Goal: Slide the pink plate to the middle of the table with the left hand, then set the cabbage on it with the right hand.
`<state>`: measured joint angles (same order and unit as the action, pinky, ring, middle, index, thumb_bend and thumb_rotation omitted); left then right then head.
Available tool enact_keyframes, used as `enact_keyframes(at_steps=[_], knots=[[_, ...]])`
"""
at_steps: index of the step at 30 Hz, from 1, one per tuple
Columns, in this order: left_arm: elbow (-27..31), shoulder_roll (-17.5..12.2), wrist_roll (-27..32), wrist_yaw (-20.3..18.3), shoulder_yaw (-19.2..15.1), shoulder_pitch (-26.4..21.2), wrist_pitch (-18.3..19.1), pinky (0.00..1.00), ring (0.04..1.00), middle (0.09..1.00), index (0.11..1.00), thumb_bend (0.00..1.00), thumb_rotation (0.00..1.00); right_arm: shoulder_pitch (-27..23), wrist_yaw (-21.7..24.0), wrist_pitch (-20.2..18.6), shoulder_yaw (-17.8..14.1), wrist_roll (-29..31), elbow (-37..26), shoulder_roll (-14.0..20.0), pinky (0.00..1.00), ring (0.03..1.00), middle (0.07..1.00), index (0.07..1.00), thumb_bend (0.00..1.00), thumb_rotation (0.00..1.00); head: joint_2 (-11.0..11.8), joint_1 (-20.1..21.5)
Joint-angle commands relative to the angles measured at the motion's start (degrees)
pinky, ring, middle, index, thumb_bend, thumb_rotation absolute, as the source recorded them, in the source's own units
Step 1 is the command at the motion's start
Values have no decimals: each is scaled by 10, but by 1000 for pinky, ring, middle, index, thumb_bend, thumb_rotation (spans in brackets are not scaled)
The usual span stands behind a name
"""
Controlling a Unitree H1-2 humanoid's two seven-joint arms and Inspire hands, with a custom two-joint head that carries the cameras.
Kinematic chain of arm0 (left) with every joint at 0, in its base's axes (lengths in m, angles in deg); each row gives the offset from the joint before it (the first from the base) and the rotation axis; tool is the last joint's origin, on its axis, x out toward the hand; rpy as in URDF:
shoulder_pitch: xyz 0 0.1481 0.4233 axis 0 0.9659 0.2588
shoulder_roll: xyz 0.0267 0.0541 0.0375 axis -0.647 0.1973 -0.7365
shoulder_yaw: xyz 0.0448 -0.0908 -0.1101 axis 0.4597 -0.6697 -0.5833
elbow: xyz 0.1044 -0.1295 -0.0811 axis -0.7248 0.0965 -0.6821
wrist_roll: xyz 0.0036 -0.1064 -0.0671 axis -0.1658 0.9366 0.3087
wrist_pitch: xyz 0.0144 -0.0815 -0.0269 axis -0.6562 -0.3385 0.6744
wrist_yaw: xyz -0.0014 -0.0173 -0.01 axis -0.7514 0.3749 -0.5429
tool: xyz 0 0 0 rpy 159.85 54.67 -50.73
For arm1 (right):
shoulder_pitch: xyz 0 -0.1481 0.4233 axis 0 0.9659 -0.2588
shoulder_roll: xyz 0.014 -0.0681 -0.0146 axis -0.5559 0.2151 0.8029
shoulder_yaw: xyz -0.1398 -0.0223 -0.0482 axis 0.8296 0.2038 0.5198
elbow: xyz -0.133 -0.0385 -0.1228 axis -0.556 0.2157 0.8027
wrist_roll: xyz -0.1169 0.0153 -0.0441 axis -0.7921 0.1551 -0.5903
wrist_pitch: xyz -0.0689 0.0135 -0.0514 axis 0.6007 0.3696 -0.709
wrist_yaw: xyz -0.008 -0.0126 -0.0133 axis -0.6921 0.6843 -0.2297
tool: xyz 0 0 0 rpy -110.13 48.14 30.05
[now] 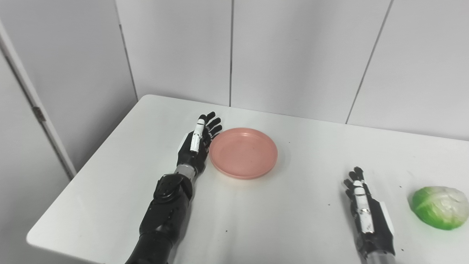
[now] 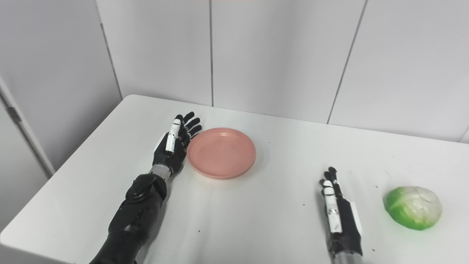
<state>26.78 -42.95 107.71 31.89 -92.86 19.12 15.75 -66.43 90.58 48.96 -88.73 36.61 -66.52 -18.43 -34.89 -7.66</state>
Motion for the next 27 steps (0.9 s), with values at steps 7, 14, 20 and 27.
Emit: enact_keyframes(at_steps=[7, 14, 20, 27], knots=[[43, 33, -4, -22, 40, 18, 61, 917, 912, 912, 901, 439, 1000, -17, -18, -6, 8, -18, -22, -15, 1000, 966, 985, 998, 188, 1000, -5, 38], [72, 53, -10, -27, 63, 28, 80, 903, 903, 902, 897, 443, 1000, -16, -28, -16, 16, -29, -29, -25, 1000, 976, 988, 1000, 188, 1000, -10, 68], [104, 70, -9, -28, 79, 44, 98, 902, 901, 906, 897, 440, 1000, -14, -40, -16, 22, -42, -33, -35, 1000, 974, 980, 996, 193, 1000, -16, 92], [142, 84, -5, -36, 95, 65, 112, 894, 898, 905, 895, 445, 1000, -18, -47, -7, 29, -61, -20, -37, 1000, 972, 970, 990, 219, 1000, -19, 118]])
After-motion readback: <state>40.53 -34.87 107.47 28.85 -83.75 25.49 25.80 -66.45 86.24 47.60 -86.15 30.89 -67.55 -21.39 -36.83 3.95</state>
